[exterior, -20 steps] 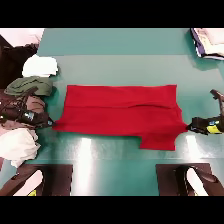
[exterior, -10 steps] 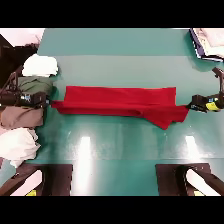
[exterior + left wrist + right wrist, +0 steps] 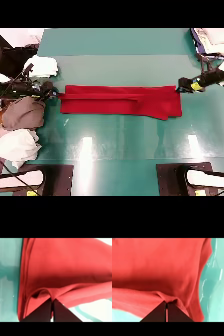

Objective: Fold the shirts.

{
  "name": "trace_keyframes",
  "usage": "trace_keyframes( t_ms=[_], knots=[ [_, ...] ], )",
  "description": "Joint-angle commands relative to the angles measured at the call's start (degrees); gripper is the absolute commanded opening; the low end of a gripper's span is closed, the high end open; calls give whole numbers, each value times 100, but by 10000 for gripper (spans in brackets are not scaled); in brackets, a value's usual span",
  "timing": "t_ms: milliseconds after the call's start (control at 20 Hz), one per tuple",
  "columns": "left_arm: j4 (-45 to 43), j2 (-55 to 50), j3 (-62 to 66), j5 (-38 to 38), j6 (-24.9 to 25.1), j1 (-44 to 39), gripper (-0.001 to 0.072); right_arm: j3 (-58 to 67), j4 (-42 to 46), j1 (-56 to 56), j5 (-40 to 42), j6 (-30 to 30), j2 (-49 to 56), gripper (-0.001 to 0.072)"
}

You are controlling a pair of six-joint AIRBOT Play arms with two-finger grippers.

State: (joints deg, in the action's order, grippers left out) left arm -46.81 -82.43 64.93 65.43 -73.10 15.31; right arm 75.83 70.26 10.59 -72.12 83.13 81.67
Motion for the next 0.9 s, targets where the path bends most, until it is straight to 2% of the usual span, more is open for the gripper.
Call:
trace_keyframes(
  t_ms=[0, 50, 100, 150, 250, 350, 400, 450, 500, 550, 600, 650, 750, 850],
  knots=[
    [142, -422, 385, -216, 0, 2, 85, 511, -33, -170, 348, 55, 614, 20],
    [221, -422, 446, -402, -20, 2, 422, 614, -153, -216, 505, 55, 732, 126],
    [269, -422, 527, -535, -138, 2, 572, 706, -356, -203, 671, 57, 820, 395],
    [275, -420, 629, -568, -197, 2, 542, 813, -695, -146, 728, 50, 901, 515],
    [275, -420, 905, -271, -188, 2, 541, 960, -1320, 76, 461, -195, 946, 514],
    [275, -402, 1099, 269, -138, 2, 540, 881, -1480, 354, -59, -529, 894, 514],
    [275, -391, 1115, 466, -136, 0, 446, 785, -1478, 529, -354, -673, 863, 514],
    [278, -391, 1113, 664, 11, 0, 165, 645, -1480, 732, -610, -756, 839, 514],
    [280, -391, 1108, 809, 208, -4, 32, 529, -1482, 920, -778, -846, 844, 515],
    [275, -391, 1108, 931, 212, -48, 22, 380, -1488, 1113, -872, -892, 844, 518],
    [275, -391, 1108, 1038, 212, -129, 22, 240, -1515, 1300, -938, -933, 844, 608],
    [269, -391, 1108, 1130, 216, -273, 23, 83, -1582, 1475, -946, -977, 850, 664],
    [264, -391, 1108, 1141, 223, -684, 22, -107, -1882, 1729, -957, -1327, 953, 667],
    [262, -391, 1108, 1051, 223, -1178, 23, -164, -1971, 1821, -960, -1429, 1158, 666]
  ],
)
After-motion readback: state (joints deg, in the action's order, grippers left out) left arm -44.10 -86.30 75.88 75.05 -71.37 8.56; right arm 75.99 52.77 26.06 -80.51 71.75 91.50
